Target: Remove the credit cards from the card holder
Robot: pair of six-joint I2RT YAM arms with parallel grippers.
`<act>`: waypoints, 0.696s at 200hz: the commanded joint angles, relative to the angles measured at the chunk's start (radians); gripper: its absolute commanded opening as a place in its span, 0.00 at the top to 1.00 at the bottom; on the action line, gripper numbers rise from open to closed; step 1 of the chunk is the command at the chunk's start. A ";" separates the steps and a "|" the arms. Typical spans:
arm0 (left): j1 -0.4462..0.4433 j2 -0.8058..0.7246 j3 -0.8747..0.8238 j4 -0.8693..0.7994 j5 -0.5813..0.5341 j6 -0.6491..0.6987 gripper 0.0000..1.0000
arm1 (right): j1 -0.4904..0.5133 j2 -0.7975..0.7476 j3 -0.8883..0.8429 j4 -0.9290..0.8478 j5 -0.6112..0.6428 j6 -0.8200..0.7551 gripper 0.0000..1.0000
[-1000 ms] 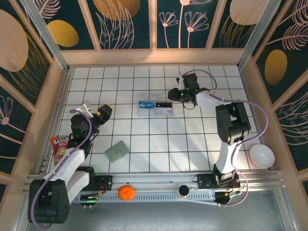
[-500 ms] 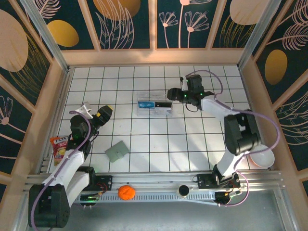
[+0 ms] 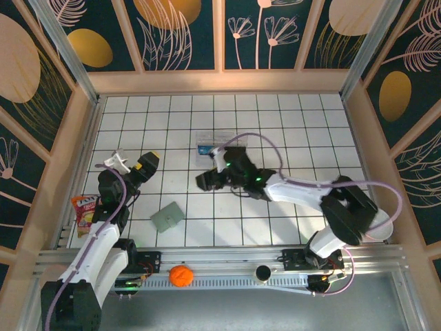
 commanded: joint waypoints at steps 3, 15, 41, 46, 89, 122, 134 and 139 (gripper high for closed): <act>0.003 -0.033 -0.001 -0.078 -0.006 -0.003 0.08 | 0.107 0.122 0.071 -0.012 -0.054 -0.012 0.31; 0.003 -0.044 0.005 -0.107 -0.006 0.008 0.09 | 0.145 0.171 0.111 -0.045 -0.026 -0.020 0.31; 0.002 -0.067 -0.004 -0.122 0.004 0.009 0.10 | 0.195 0.237 0.168 -0.058 -0.026 -0.034 0.31; 0.003 -0.070 -0.007 -0.122 0.005 0.007 0.10 | 0.203 0.251 0.180 -0.063 -0.025 -0.035 0.31; 0.003 -0.101 -0.028 -0.141 0.014 0.003 0.10 | 0.226 0.335 0.225 -0.087 0.018 -0.017 0.32; 0.003 -0.124 -0.036 -0.155 0.017 0.008 0.10 | 0.234 0.368 0.236 -0.090 0.000 -0.016 0.38; 0.003 -0.125 -0.037 -0.158 0.020 0.009 0.10 | 0.236 0.378 0.241 -0.090 -0.011 -0.020 0.41; 0.003 -0.124 -0.036 -0.159 0.021 0.010 0.10 | 0.237 0.382 0.243 -0.091 -0.013 -0.020 0.42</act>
